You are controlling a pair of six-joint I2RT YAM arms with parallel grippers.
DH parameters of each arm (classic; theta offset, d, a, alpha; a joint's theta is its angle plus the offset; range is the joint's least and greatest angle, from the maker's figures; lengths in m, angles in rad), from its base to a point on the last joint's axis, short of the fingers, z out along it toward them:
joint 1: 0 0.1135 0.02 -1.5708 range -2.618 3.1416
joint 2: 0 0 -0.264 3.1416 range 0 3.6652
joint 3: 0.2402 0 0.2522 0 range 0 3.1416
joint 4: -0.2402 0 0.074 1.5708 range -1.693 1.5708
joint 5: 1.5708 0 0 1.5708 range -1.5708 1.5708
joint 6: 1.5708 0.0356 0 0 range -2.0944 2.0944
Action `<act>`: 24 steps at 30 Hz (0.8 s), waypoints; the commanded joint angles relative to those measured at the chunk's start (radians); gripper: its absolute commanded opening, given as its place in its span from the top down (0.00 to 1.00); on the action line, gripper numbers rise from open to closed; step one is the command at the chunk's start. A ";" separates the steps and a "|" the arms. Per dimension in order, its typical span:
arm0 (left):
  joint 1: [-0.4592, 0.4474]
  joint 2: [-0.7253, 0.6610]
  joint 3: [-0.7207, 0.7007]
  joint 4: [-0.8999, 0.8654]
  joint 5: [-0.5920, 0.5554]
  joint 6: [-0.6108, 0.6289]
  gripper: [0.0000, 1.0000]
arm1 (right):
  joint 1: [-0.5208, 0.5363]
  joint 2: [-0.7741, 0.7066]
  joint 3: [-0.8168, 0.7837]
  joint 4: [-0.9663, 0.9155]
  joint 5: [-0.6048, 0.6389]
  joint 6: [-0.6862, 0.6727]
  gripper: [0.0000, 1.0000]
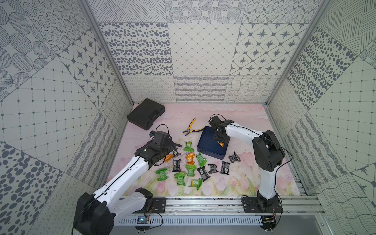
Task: Take the cookies out of the storage box
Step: Pick up the cookie from the storage box.
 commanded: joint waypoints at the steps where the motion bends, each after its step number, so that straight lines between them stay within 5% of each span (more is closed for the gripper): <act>1: 0.003 0.005 0.008 0.021 0.023 0.021 0.26 | -0.007 -0.056 -0.010 0.014 0.014 0.023 0.51; 13: 0.003 0.009 0.010 0.020 0.028 0.021 0.26 | -0.061 -0.039 -0.073 0.093 -0.036 0.066 0.59; 24: 0.004 0.023 0.023 0.017 0.023 0.030 0.26 | -0.073 -0.028 -0.092 0.148 -0.058 0.057 0.90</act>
